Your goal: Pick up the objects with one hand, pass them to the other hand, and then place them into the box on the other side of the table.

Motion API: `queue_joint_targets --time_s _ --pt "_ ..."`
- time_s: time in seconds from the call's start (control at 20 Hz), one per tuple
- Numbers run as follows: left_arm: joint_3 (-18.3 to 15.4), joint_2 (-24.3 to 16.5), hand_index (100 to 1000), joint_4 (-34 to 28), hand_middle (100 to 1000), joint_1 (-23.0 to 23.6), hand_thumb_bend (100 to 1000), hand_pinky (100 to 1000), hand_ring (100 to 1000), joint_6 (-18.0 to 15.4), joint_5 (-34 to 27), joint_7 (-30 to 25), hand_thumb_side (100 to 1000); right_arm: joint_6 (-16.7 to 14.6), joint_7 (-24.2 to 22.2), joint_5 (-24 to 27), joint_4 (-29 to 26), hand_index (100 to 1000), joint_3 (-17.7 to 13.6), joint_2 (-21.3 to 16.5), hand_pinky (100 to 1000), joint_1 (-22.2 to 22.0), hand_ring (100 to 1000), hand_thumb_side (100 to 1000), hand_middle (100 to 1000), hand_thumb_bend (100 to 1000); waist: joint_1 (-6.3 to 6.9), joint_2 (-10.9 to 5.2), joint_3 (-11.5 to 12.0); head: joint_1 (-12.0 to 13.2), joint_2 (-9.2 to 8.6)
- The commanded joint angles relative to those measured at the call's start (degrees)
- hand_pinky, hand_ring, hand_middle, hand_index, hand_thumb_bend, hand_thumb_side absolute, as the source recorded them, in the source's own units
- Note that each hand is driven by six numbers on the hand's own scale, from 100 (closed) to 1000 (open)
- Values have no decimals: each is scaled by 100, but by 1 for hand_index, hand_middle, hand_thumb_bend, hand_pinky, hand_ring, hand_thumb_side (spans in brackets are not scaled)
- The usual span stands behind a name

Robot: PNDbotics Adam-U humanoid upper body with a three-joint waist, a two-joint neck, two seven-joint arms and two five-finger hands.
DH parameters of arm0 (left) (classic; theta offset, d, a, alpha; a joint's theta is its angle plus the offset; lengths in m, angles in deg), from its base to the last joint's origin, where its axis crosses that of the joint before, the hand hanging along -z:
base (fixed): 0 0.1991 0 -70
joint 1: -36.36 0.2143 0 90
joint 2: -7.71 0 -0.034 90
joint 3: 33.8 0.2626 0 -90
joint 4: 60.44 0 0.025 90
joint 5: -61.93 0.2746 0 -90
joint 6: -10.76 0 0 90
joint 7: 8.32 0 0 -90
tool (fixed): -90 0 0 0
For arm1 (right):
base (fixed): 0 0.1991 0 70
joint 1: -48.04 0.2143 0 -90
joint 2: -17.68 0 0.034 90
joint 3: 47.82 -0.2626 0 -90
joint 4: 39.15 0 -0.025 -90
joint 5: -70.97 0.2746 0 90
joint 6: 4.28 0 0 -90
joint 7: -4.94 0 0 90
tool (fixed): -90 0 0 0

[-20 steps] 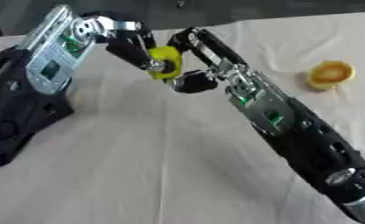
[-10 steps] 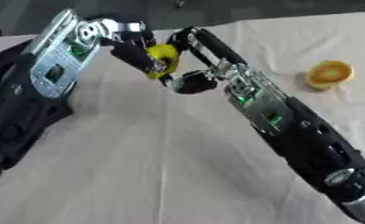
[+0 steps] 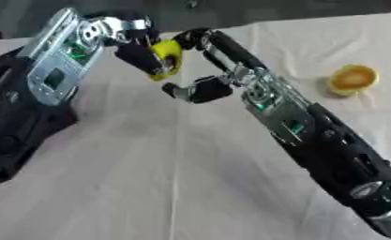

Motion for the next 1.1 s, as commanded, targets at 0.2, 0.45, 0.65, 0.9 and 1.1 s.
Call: queue_joint_targets --time_s 0.2,0.45,0.65,0.9,1.1 --pt "-240 -277 443 -366 595 35 100 803 710 176 -46 74 399 123 -116 -115 -154 836 -76 -136 855 51 816 341 743 455 25 -170 8 0 -10" --pt "-434 -383 438 -689 592 150 100 795 706 334 -148 376 389 194 -152 -134 -139 835 -72 -172 855 3 816 348 744 452 14 -165 12 -2 -10" --pt "-740 -574 433 -912 591 297 100 792 704 513 -236 705 389 225 -112 -93 -176 831 -102 -257 853 -45 812 345 740 452 10 -164 16 28 -10" --pt "-1255 -947 428 -1096 591 620 100 789 702 810 -401 1398 380 289 6 46 -317 815 -166 -443 848 -117 799 328 725 457 -10 -151 16 139 -10" --pt "-1569 -1277 428 -1137 592 882 100 789 703 937 -514 1759 378 352 147 201 -496 808 -254 -624 847 -175 794 311 717 460 -38 -138 16 231 -10"
